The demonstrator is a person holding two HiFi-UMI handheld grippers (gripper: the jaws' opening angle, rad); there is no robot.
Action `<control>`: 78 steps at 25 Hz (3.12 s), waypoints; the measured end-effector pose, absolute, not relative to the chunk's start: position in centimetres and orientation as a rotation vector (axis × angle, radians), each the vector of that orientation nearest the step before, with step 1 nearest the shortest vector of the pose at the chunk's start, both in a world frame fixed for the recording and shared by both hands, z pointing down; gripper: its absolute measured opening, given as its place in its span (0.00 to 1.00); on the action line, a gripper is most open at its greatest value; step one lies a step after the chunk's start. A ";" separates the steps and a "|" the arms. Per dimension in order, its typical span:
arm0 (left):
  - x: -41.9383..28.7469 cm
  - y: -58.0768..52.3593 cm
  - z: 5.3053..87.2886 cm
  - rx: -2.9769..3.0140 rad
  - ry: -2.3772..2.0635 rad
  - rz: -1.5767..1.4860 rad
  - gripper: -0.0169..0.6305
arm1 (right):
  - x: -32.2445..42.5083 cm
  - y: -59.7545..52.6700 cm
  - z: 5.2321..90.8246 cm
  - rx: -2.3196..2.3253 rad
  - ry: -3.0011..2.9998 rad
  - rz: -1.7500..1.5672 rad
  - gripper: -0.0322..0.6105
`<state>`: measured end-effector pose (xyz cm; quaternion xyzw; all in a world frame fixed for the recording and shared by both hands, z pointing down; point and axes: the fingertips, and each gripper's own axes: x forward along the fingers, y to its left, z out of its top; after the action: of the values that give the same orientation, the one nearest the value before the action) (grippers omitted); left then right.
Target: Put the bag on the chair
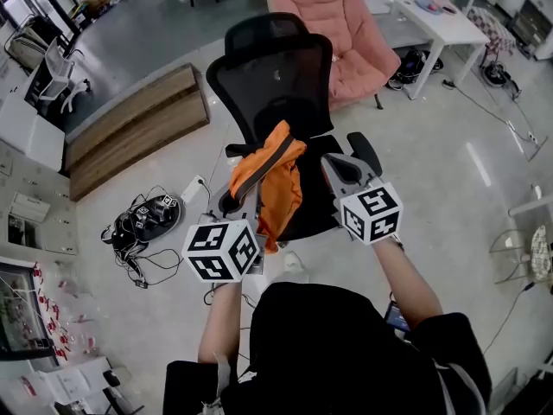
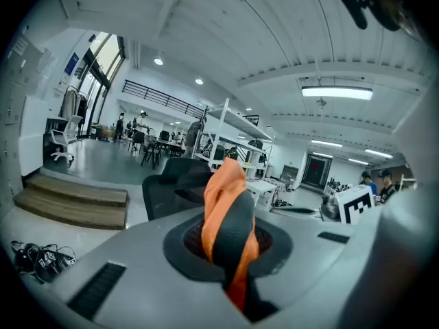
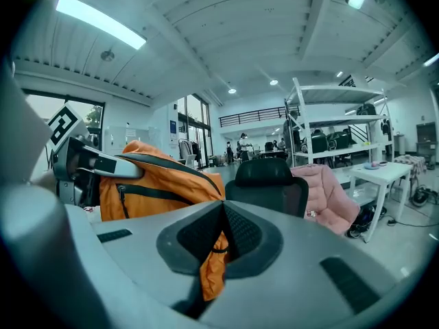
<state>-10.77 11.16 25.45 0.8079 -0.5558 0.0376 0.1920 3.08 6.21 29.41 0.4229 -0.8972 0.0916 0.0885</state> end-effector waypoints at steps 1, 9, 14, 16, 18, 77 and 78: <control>-11.1 10.4 25.6 2.268 -1.555 0.111 0.06 | 2.7 5.4 29.6 1.260 -2.664 0.280 0.05; -14.2 5.3 27.0 2.263 -1.514 0.138 0.06 | 0.0 0.5 30.5 1.286 -2.628 0.311 0.05; -15.5 3.3 27.6 2.265 -1.485 0.142 0.06 | -0.5 -1.5 31.2 1.320 -2.589 0.332 0.05; -16.0 2.6 27.9 2.263 -1.472 0.143 0.06 | -0.6 -2.2 31.5 1.336 -2.574 0.334 0.05; -16.5 1.9 28.2 2.259 -1.466 0.139 0.06 | -0.8 -2.8 31.8 1.342 -2.565 0.336 0.05; -0.7 -28.6 53.8 2.190 -1.125 0.515 0.07 | 10.8 -22.7 56.8 1.201 -2.162 0.869 0.05; -0.4 -29.0 54.1 2.191 -1.124 0.513 0.06 | 10.9 -22.8 57.1 1.199 -2.158 0.874 0.05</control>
<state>-0.44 -29.04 54.08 0.8287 -0.4251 0.1941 0.3081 10.94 -22.80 57.07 0.4422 -0.7961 0.3223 0.2585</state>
